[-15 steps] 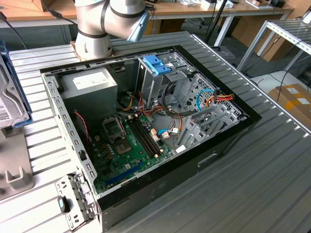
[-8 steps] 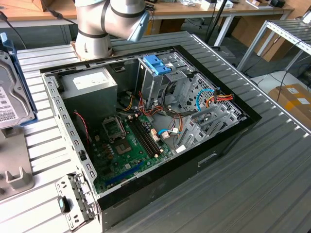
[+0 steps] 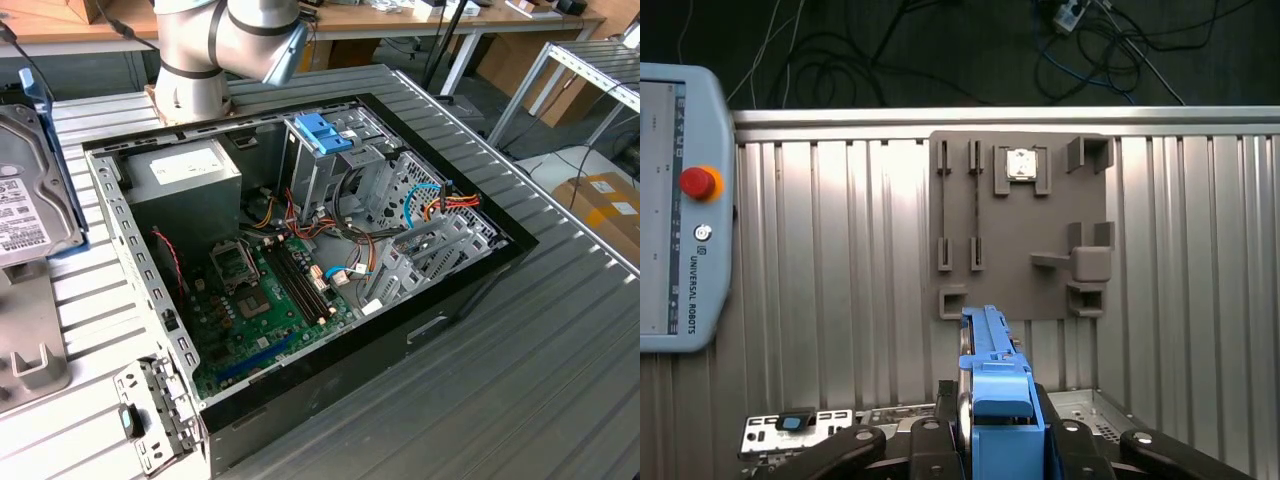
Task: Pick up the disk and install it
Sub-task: 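Pick up the disk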
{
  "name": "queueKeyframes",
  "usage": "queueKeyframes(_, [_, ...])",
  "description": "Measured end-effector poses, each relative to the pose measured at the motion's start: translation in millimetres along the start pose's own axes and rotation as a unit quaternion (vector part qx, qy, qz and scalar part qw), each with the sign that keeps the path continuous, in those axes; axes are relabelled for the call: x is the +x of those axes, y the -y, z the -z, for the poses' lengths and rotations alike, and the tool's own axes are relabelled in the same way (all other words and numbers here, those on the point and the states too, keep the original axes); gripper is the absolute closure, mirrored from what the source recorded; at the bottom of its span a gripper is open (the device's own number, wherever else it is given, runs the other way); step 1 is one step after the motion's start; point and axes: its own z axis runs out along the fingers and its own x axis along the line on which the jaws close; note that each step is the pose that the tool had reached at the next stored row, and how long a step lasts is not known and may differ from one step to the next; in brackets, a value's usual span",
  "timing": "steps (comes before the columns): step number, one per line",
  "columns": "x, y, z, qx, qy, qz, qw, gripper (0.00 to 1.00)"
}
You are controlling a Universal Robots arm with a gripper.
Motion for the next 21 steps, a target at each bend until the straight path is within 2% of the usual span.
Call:
queueKeyframes(10, [2.7, 11.0, -0.9, 0.0000, 0.0000, 0.000, 1.0000, 0.63])
queueKeyframes(21, [4.9, 19.5, -1.8, 0.0000, 0.0000, 0.000, 1.0000, 0.63])
